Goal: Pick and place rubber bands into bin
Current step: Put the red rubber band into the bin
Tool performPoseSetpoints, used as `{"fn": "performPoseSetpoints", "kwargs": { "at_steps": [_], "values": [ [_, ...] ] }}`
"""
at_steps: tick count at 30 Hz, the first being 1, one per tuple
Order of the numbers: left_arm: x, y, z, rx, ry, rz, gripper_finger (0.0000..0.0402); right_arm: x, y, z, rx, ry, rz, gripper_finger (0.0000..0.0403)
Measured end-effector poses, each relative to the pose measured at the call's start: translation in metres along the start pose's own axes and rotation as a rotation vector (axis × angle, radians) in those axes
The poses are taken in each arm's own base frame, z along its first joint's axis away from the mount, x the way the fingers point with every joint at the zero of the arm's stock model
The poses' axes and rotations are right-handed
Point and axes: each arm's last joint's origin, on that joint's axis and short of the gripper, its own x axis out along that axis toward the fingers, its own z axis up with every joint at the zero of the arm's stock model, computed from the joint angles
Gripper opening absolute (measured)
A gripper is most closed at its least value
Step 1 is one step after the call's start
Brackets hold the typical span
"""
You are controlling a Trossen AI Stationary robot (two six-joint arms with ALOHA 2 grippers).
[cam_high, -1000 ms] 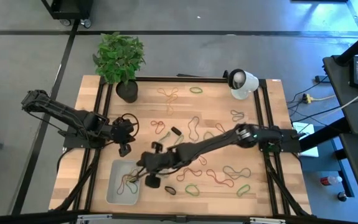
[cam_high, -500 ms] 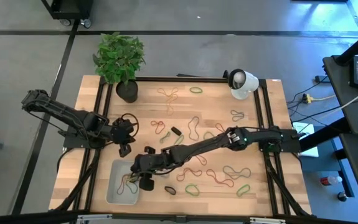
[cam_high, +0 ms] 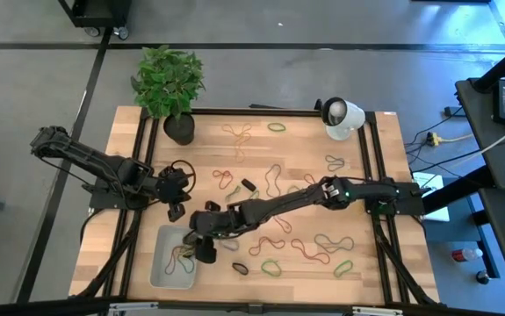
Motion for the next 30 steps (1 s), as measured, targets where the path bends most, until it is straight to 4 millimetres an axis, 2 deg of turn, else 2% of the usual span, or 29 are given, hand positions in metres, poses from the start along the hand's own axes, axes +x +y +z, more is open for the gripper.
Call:
{"fn": "performPoseSetpoints", "kwargs": {
  "at_steps": [4, 9, 12, 14, 22, 26, 30],
  "values": [
    [0.000, 0.000, 0.000, 0.000, -0.001, 0.000, 0.0002, -0.023, 0.000, 0.011, 0.052, 0.034, -0.026, 0.0193],
    [0.000, 0.000, 0.000, -0.001, -0.005, -0.001, 0.0002, -0.052, 0.005, 0.018, -0.086, 0.079, -0.106, 0.0107],
    [0.000, -0.001, 0.002, -0.005, -0.020, -0.007, 0.0002, -0.064, 0.004, 0.012, -0.146, 0.192, -0.150, 0.0039],
    [0.000, -0.002, 0.002, -0.006, -0.024, -0.009, 0.0002, -0.066, 0.000, 0.003, -0.168, 0.286, -0.180, 0.0011],
    [0.001, -0.004, 0.006, 0.004, -0.068, -0.021, 0.0002, -0.057, -0.013, -0.027, -0.170, 0.429, -0.177, 0.0004],
    [0.002, -0.005, 0.006, 0.029, -0.074, -0.015, 0.0002, -0.080, -0.022, -0.031, -0.159, 0.388, -0.170, 0.0007],
    [0.008, -0.009, 0.009, 0.042, -0.094, -0.005, 0.0002, -0.105, -0.044, -0.058, -0.101, 0.323, -0.170, 0.0003]
  ]
}}
